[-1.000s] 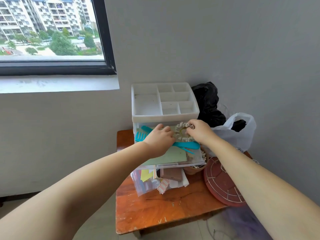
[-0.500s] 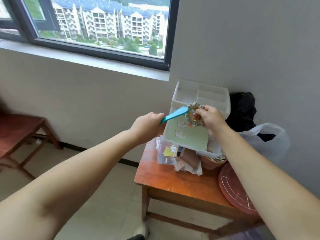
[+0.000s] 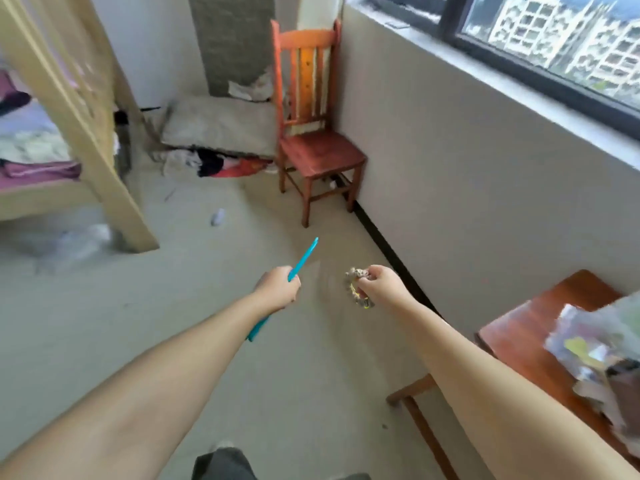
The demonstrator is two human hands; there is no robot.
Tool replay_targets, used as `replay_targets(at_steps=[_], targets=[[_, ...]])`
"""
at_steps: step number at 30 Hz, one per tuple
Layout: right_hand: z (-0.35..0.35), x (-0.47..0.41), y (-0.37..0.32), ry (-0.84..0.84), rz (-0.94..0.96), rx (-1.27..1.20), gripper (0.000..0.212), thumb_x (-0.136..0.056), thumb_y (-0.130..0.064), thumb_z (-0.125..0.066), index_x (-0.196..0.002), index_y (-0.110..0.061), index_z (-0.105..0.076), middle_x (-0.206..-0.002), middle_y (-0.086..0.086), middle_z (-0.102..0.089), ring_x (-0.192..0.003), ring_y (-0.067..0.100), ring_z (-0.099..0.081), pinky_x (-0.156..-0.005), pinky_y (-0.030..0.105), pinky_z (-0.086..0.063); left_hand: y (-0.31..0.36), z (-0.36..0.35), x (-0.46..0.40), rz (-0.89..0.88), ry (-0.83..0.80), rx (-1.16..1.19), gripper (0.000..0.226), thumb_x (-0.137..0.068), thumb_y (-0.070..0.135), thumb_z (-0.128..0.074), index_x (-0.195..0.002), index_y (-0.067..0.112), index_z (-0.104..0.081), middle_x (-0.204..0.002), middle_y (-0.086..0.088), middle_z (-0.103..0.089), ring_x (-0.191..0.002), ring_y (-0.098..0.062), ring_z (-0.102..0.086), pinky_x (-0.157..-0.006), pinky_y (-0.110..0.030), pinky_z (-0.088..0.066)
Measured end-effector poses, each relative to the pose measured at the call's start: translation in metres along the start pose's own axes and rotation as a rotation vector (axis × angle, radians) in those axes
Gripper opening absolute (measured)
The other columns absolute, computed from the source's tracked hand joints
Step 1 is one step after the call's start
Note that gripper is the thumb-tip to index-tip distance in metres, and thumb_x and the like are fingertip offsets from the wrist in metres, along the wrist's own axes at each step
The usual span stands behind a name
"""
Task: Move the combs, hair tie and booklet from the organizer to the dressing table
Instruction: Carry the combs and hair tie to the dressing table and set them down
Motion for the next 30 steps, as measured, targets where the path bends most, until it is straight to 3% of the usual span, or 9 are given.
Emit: replay_targets(at_steps=[2, 4, 6, 9, 13, 19, 25, 28, 30], targets=[[-0.081, -0.001, -0.039, -0.130, 0.055, 0.048, 0.024, -0.080, -0.006, -0.049, -0.058, -0.015, -0.046, -0.054, 0.000, -0.054, -0.042, 0.011, -0.050, -0.038, 0.011, -0.040, -0.071, 0.049, 0.023, 0.137, 0.072, 0.075, 0.016, -0.086, 0.017, -0.040, -0.083, 0.013, -0.055, -0.065, -0.005, -0.058, -0.063, -0.025, -0.053, -0.065, -0.035, -0.051], [-0.161, 0.006, -0.078, -0.252, 0.102, 0.092, 0.020, -0.080, -0.004, -0.048, -0.061, -0.012, -0.049, -0.064, 0.008, -0.060, -0.054, 0.022, -0.055, -0.051, 0.022, -0.046, -0.144, 0.095, 0.053, 0.265, 0.148, 0.161, 0.016, -0.086, 0.015, -0.040, -0.085, 0.011, -0.055, -0.066, -0.005, -0.057, -0.060, -0.021, -0.052, -0.058, -0.030, -0.047], [-0.240, 0.020, -0.117, -0.363, 0.137, 0.123, 0.013, -0.081, -0.003, -0.047, -0.072, -0.009, -0.054, -0.074, 0.014, -0.062, -0.063, 0.024, -0.057, -0.054, 0.026, -0.047, -0.215, 0.140, 0.086, 0.372, 0.222, 0.230, 0.014, -0.086, 0.013, -0.041, -0.086, 0.010, -0.055, -0.066, -0.007, -0.056, -0.058, -0.020, -0.051, -0.054, -0.028, -0.044], [-0.352, 0.052, -0.174, -0.507, 0.166, 0.121, 0.017, -0.082, -0.004, -0.046, -0.068, -0.010, -0.053, -0.068, 0.012, -0.063, -0.057, 0.023, -0.058, -0.049, 0.023, -0.045, -0.311, 0.207, 0.144, 0.508, 0.339, 0.320, 0.013, -0.087, 0.012, -0.042, -0.086, 0.010, -0.055, -0.064, -0.006, -0.055, -0.055, -0.018, -0.049, -0.050, -0.026, -0.043], [-0.492, 0.111, -0.254, -0.716, 0.249, 0.190, 0.024, -0.084, -0.002, -0.043, -0.063, -0.012, -0.050, -0.066, 0.014, -0.060, -0.057, 0.026, -0.056, -0.057, 0.033, -0.042, -0.419, 0.294, 0.230, 0.632, 0.511, 0.455, 0.014, -0.088, 0.012, -0.041, -0.090, 0.007, -0.054, -0.066, -0.007, -0.056, -0.060, -0.020, -0.050, -0.053, -0.027, -0.045], [-0.659, 0.197, -0.359, -0.922, 0.436, 0.360, 0.023, -0.081, 0.002, -0.041, -0.065, -0.010, -0.051, -0.054, 0.003, -0.054, -0.045, 0.019, -0.048, -0.043, 0.022, -0.038, -0.543, 0.388, 0.348, 0.782, 0.757, 0.612, 0.018, -0.088, 0.014, -0.041, -0.093, 0.006, -0.056, -0.069, -0.005, -0.058, -0.061, -0.017, -0.053, -0.055, -0.025, -0.047], [-0.816, 0.268, -0.455, -1.092, 0.552, 0.419, 0.027, -0.077, 0.006, -0.039, -0.059, -0.012, -0.047, -0.034, -0.008, -0.053, -0.031, 0.011, -0.048, -0.034, 0.015, -0.036, -0.645, 0.471, 0.417, 0.864, 0.872, 0.641, 0.012, -0.088, 0.011, -0.041, -0.084, 0.009, -0.051, -0.061, -0.003, -0.055, -0.047, -0.015, -0.047, -0.042, -0.020, -0.038], [-0.897, 0.299, -0.511, -1.161, 0.646, 0.444, 0.023, -0.077, 0.003, -0.042, -0.061, -0.012, -0.050, -0.037, -0.007, -0.056, -0.036, 0.010, -0.051, -0.039, 0.016, -0.039, -0.698, 0.527, 0.440, 0.892, 0.949, 0.678, 0.012, -0.088, 0.011, -0.041, -0.081, 0.009, -0.049, -0.058, -0.003, -0.054, -0.045, -0.014, -0.046, -0.036, -0.016, -0.037], [-0.952, 0.319, -0.552, -1.198, 0.704, 0.463, 0.021, -0.079, -0.001, -0.045, -0.063, -0.012, -0.052, -0.049, 0.001, -0.059, -0.049, 0.017, -0.054, -0.051, 0.025, -0.044, -0.729, 0.565, 0.459, 0.909, 1.023, 0.729, 0.014, -0.088, 0.012, -0.042, -0.077, 0.009, -0.049, -0.057, -0.003, -0.054, -0.046, -0.014, -0.047, -0.034, -0.014, -0.038]])
Point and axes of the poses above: each hand's wrist, its own x-axis away from the middle knuckle, its own z-axis out of the back of the hand, y = z × x, the point moved 8 cm from there along -x, towards the middle knuckle
